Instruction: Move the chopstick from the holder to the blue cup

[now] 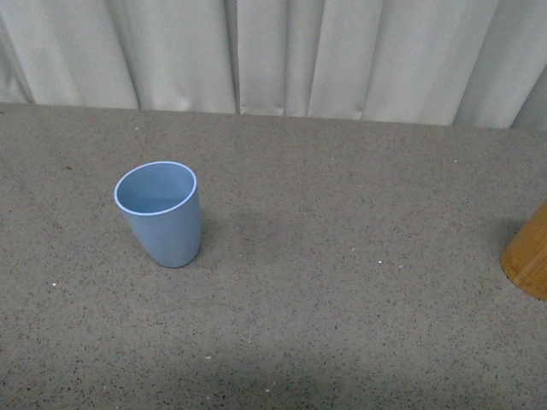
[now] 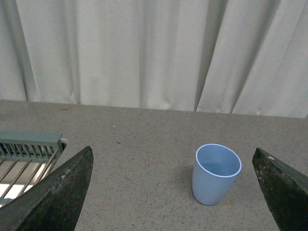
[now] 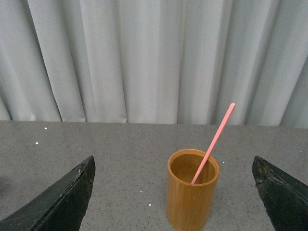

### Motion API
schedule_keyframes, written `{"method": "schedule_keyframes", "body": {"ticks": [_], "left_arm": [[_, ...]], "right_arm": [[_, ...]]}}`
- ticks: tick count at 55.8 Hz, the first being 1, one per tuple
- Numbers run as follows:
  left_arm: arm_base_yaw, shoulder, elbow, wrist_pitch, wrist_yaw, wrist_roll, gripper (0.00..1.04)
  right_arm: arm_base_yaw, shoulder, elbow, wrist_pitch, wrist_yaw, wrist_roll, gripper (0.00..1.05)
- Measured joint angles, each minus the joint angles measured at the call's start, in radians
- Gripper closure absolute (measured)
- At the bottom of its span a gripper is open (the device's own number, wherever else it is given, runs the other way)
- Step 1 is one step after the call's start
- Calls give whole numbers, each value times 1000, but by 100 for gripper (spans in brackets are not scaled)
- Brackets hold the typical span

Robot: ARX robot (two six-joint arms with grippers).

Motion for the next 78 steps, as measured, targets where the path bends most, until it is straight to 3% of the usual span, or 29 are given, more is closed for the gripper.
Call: {"method": "schedule_keyframes", "body": {"ticks": [78], "left_arm": [[0, 0, 0, 0, 0, 0, 7]], "right_arm": [[0, 0, 0, 0, 0, 0, 10]]}}
